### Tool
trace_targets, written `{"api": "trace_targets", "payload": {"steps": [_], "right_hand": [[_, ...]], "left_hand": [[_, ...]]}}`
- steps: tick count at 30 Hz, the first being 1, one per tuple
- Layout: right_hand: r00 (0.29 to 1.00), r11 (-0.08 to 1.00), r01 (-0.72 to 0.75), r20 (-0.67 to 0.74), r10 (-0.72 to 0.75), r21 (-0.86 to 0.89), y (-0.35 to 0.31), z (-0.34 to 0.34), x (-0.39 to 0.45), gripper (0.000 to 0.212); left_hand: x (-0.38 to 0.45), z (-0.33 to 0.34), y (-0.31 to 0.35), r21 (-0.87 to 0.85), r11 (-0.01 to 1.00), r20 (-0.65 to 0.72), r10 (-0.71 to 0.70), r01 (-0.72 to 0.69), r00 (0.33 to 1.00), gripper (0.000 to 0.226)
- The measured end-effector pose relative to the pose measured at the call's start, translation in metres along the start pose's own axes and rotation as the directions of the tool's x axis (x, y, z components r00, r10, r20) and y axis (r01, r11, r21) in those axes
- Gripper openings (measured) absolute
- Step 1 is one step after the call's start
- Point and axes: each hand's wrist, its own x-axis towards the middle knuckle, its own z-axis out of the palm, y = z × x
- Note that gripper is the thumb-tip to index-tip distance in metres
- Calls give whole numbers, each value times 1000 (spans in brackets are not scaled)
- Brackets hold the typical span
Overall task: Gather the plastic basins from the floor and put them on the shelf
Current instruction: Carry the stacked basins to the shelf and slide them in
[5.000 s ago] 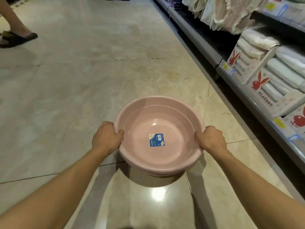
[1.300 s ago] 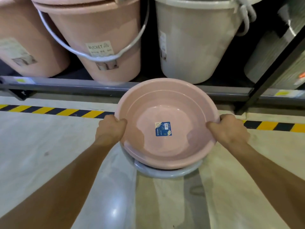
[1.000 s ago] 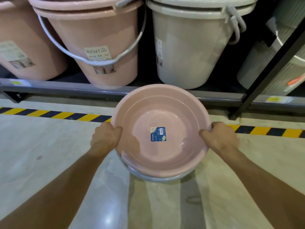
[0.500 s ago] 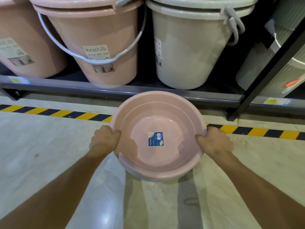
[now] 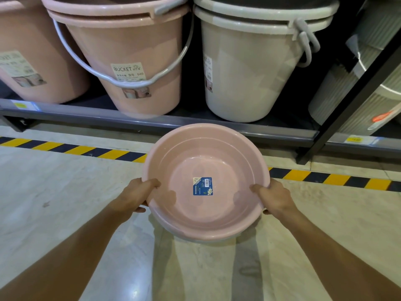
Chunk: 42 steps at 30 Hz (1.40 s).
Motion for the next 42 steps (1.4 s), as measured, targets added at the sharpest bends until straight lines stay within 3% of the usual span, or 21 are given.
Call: {"api": "trace_targets", "payload": {"steps": [5, 11, 24, 33, 42], "right_hand": [[998, 999, 30, -55, -31, -13, 2, 1, -1, 25], [995, 997, 65, -75, -62, 35, -1, 1, 0, 21], [978, 979, 192, -95, -185, 67, -65, -24, -30, 3], [976, 974, 218, 4, -219, 64, -219, -121, -157, 7], [927, 936, 347, 126, -353, 65, -458, -271, -329, 13]], "left_hand": [[-3, 3, 6, -48, 999, -86, 11, -15, 996, 57], [6, 3, -1, -25, 999, -177, 40, -45, 983, 33], [-39, -55, 25, -91, 990, -283, 81, -111, 956, 26], [-208, -196, 118, -153, 987, -348, -1, -55, 938, 16], [-436, -391, 281, -213, 975, -462, -46, -61, 886, 27]]}}
